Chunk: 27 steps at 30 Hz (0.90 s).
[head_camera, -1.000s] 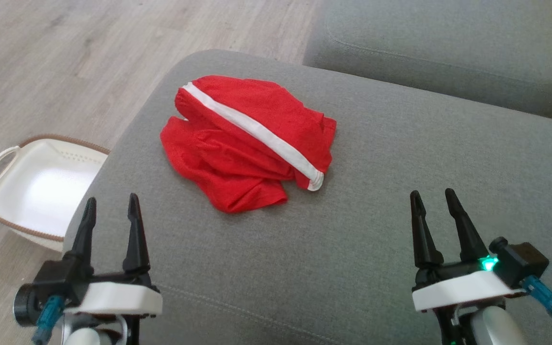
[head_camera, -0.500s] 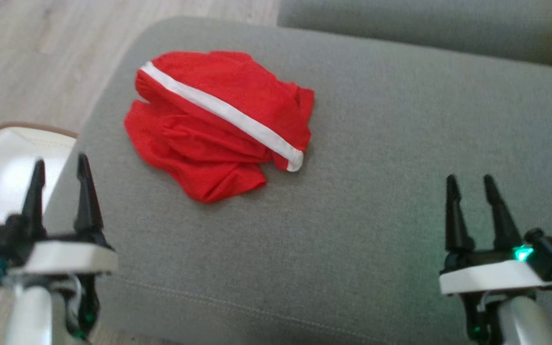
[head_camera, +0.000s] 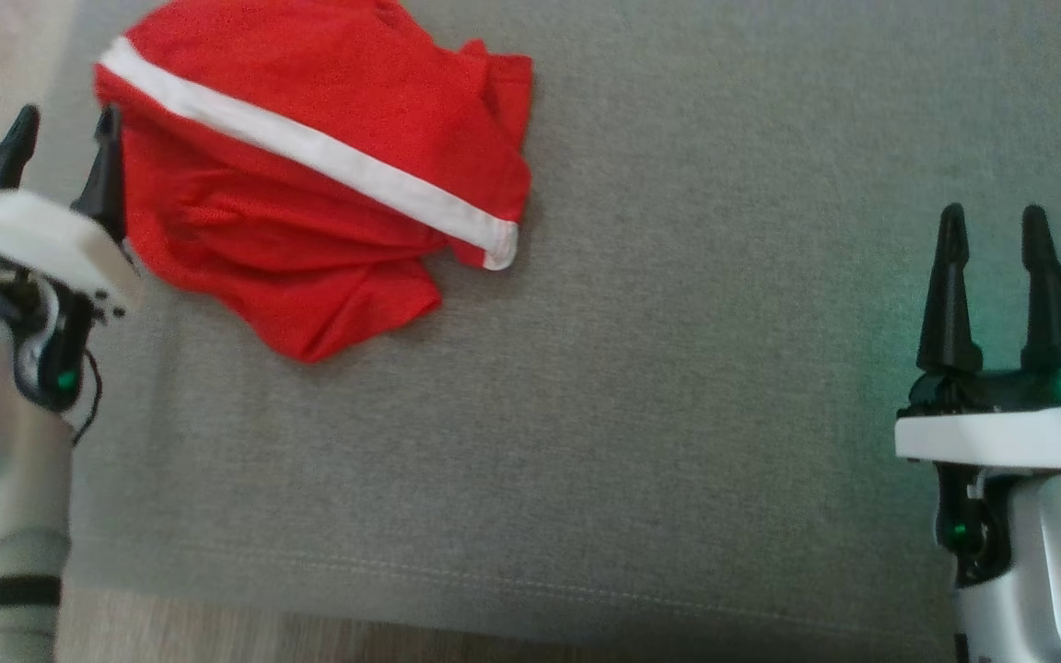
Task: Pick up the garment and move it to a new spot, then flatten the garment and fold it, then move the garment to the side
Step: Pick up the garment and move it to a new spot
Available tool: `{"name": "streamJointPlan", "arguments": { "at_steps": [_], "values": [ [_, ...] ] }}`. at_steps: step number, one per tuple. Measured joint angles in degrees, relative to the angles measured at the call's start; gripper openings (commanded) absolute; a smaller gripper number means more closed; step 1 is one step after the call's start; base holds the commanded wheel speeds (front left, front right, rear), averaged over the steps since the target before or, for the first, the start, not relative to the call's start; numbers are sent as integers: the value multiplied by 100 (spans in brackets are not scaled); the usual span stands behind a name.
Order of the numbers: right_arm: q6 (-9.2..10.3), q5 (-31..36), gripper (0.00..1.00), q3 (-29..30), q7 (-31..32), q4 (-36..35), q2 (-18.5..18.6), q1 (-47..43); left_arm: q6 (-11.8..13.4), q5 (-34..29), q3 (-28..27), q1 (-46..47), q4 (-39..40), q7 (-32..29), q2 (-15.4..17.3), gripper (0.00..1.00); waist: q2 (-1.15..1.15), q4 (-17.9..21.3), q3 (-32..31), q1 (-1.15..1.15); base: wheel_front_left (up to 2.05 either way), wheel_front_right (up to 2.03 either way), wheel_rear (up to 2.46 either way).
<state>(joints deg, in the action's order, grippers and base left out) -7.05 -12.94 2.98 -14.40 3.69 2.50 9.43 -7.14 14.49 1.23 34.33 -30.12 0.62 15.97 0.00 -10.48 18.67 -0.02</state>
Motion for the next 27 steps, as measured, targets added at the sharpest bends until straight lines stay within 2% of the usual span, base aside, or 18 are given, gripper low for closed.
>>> {"name": "streamJointPlan", "arguments": {
  "at_steps": [8,18,19,20,27],
  "values": [
    [0,0,100,-57,-9,-112,3,153,-43,961,1172,805,-803,-651,571,100,0,342,443,1,0,0,0],
    [0,-1,100,-82,-24,-199,5,270,-43,1561,1954,1377,-1552,-751,856,100,0,556,683,1,0,0,0],
    [0,-1,100,-82,-24,-204,5,293,-43,1617,2034,1416,-1610,-746,870,29,0,564,692,1,0,0,0],
    [0,-1,100,-82,-24,-225,5,298,-44,1725,2076,1456,-1684,-577,875,0,0,571,701,1,0,0,0],
    [0,-13,100,-102,-24,-172,5,287,-44,1761,2264,1674,-1829,283,929,0,-1,528,511,2,0,0,0]
  ]
}}
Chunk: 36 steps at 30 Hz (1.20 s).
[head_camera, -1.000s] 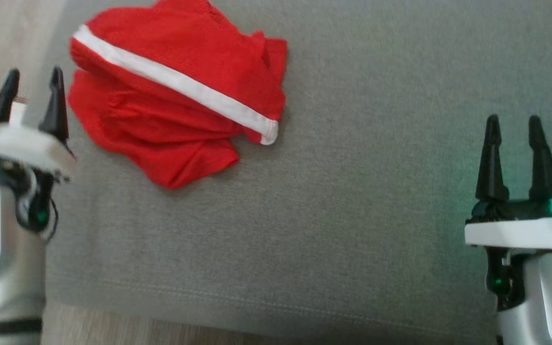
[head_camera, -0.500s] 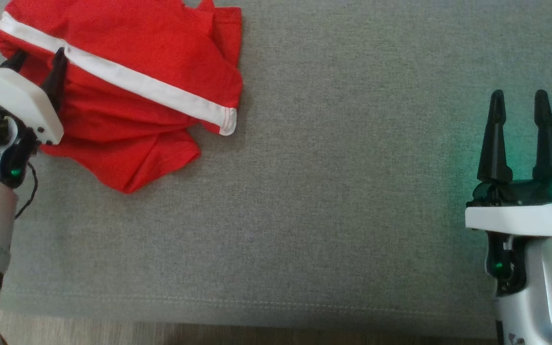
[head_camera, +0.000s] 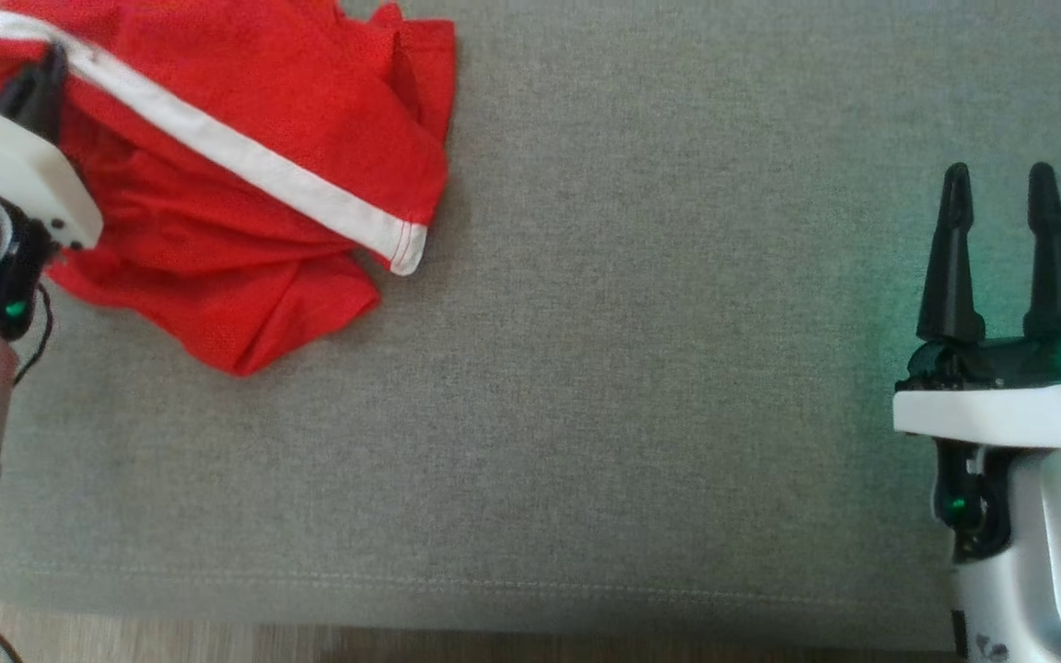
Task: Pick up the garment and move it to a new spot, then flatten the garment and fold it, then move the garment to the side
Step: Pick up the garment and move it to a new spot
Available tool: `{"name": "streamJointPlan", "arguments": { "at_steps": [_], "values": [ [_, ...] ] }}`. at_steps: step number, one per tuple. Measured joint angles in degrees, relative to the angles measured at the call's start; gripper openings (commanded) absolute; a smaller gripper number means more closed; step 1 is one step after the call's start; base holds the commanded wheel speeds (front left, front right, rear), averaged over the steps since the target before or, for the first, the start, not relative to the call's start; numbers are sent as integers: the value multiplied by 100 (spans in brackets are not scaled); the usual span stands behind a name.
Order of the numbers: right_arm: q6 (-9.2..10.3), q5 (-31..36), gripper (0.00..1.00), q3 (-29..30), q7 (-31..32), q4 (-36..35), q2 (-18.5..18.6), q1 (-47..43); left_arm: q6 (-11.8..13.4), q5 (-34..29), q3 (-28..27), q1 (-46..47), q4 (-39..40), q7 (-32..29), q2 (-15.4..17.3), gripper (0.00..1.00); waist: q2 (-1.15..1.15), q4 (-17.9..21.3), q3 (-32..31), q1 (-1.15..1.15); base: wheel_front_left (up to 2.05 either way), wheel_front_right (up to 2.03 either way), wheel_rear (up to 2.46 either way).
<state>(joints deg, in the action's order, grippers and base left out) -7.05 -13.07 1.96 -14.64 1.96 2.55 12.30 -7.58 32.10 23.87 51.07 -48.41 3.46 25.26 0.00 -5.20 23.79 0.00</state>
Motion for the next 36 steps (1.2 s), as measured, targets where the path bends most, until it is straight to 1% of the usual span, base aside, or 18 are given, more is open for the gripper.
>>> {"name": "streamJointPlan", "arguments": {
  "at_steps": [5,8,10,14,18,21,23,28,32,36],
  "values": [
    [0,-66,100,-65,0,87,0,-9,0,-1,66,60,51,570,26,0,0,-50,-301,0,0,0,0],
    [0,-115,100,-100,0,107,0,-23,1,-4,86,66,171,739,34,0,0,-70,-433,0,0,0,0],
    [0,-165,100,-131,0,146,0,-36,19,-30,86,66,374,873,38,0,0,-83,-569,0,0,0,0],
    [0,-261,100,-165,0,203,0,-170,138,-78,67,60,942,1016,60,0,0,-87,-824,0,0,0,0],
    [0,-311,100,-200,0,263,0,-281,345,-135,-42,-26,1629,1036,132,0,0,-57,-1056,0,0,0,0],
    [0,-369,100,-224,0,264,0,-281,558,-136,-114,-167,2150,1077,194,0,0,-12,-1189,0,0,0,0],
    [0,-405,100,-237,0,267,0,-287,642,-157,-144,-257,2473,1077,215,0,0,21,-1259,0,0,0,0],
    [0,-447,100,-296,0,278,0,-402,971,-183,-244,-397,3189,1074,278,0,0,104,-1375,0,0,0,0],
    [0,-511,100,-321,0,280,0,-411,1237,-294,-308,-440,3492,1017,361,0,0,183,-1427,0,0,0,0],
    [0,-539,100,-327,0,280,0,-417,1371,-294,-417,-617,3746,1018,396,0,0,256,-1473,0,0,0,0]
  ]
}}
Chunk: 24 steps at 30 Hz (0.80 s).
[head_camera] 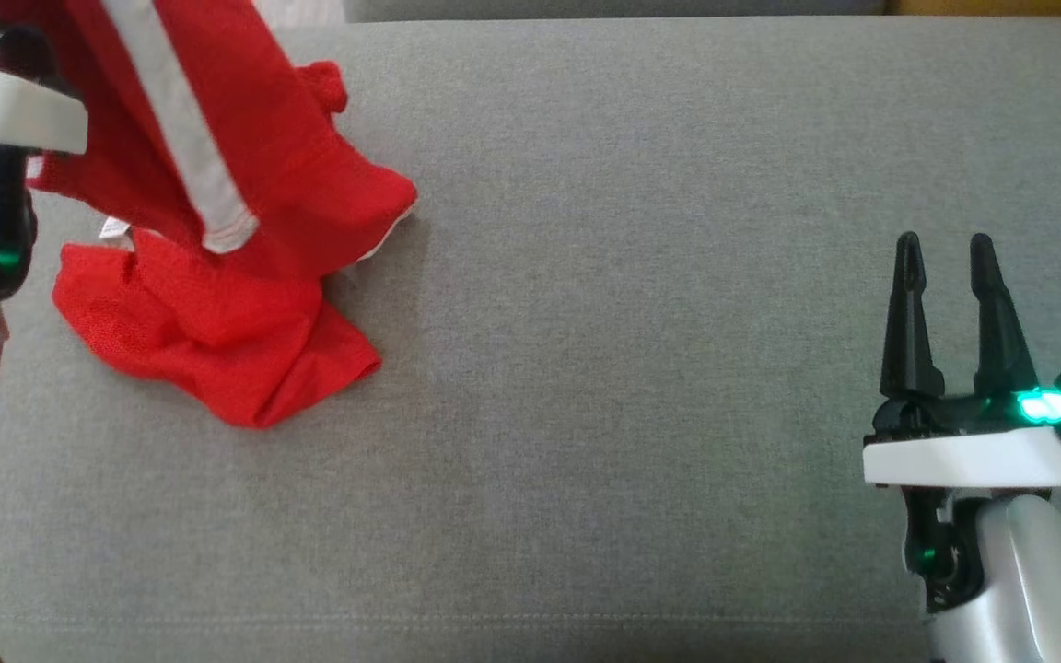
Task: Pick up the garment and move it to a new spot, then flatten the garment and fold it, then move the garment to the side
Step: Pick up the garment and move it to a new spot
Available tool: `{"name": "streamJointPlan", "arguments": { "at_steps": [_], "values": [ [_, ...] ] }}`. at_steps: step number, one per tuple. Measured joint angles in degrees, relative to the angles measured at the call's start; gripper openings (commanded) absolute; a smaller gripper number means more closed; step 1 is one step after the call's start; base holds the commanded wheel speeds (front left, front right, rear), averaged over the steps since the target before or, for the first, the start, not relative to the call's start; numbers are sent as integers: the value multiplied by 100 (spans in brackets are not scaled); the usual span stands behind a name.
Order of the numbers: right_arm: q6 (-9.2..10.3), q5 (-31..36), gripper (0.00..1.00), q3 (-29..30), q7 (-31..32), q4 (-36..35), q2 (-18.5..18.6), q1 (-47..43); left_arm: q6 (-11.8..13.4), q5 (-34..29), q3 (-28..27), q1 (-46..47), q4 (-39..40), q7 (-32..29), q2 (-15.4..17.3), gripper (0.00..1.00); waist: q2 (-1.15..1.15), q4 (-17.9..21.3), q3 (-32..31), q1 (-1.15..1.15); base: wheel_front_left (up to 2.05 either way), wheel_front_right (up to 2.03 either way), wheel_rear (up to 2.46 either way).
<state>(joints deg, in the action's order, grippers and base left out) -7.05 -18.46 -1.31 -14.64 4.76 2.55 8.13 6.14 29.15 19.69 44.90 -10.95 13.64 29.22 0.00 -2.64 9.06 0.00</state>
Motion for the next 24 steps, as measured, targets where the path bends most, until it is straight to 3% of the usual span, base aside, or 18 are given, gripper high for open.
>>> {"name": "streamJointPlan", "arguments": {
  "at_steps": [12,18,24],
  "values": [
    [0,-30,100,-41,0,12,0,-73,160,-25,-154,-29,798,65,-127,0,0,150,-174,0,0,0,0],
    [0,-70,100,-18,0,8,0,-73,180,3,23,28,1036,52,-376,0,0,247,-227,0,0,0,0],
    [0,-123,100,-19,0,-36,-1,-62,142,26,557,103,1212,-153,-886,0,0,482,-199,0,0,0,0]
  ]
}}
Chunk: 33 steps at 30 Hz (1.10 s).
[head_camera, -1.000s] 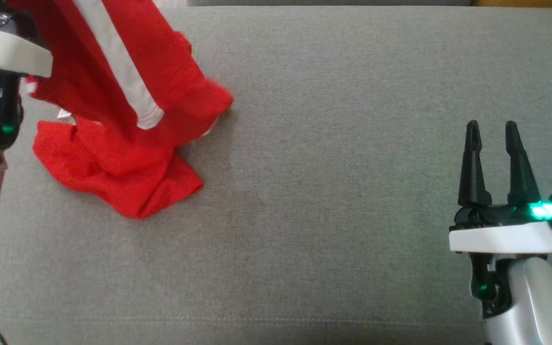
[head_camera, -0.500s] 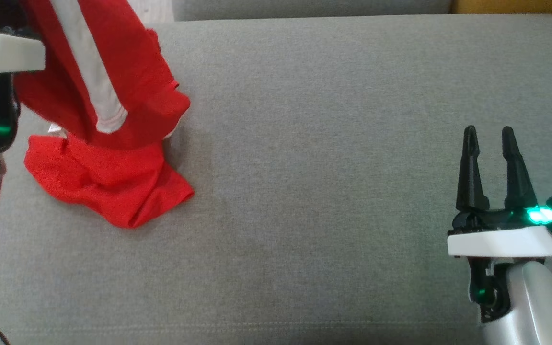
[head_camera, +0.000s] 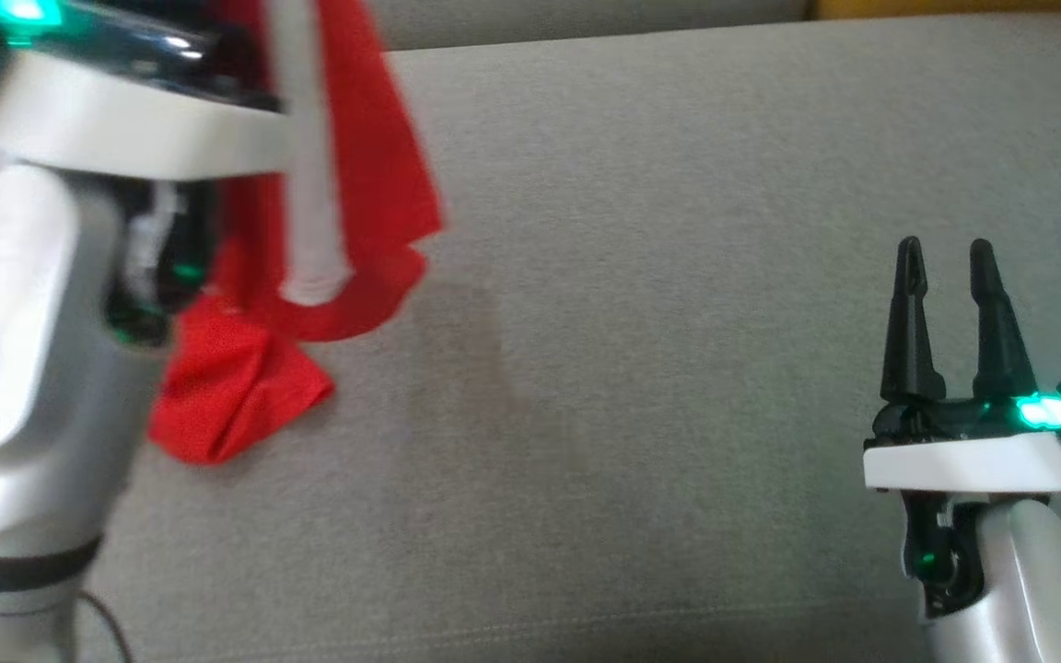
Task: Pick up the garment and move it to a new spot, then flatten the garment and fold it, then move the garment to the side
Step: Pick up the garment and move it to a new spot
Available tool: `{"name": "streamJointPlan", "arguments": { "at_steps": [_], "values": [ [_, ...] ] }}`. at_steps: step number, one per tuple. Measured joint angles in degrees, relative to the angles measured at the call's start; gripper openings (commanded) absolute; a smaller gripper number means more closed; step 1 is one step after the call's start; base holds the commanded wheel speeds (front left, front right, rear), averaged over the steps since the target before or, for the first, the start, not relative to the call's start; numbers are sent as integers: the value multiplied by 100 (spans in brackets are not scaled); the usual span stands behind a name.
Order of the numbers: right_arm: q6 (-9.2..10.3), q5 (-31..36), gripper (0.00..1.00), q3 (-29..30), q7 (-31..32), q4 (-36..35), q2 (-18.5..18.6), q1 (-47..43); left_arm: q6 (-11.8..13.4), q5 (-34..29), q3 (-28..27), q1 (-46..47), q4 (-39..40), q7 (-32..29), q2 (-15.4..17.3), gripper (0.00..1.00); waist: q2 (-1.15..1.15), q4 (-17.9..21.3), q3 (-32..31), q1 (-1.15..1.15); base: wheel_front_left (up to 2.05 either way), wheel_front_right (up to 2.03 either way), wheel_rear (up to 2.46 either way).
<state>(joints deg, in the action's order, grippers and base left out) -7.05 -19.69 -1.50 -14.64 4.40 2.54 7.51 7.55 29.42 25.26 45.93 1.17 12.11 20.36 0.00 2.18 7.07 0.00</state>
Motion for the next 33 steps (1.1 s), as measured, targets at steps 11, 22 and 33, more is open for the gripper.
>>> {"name": "streamJointPlan", "arguments": {
  "at_steps": [11,22,33],
  "values": [
    [0,-88,100,3,0,-300,1,132,3,-4,677,198,-89,-86,-797,0,0,809,221,0,0,0,0],
    [0,-209,100,92,-1,-546,-1,166,44,-111,755,238,-1572,142,-980,0,0,1687,664,-1,0,0,0],
    [0,-148,100,163,-1,-575,-1,176,-91,-419,610,164,-3204,218,-975,100,0,1479,854,-1,0,0,0]
  ]
}}
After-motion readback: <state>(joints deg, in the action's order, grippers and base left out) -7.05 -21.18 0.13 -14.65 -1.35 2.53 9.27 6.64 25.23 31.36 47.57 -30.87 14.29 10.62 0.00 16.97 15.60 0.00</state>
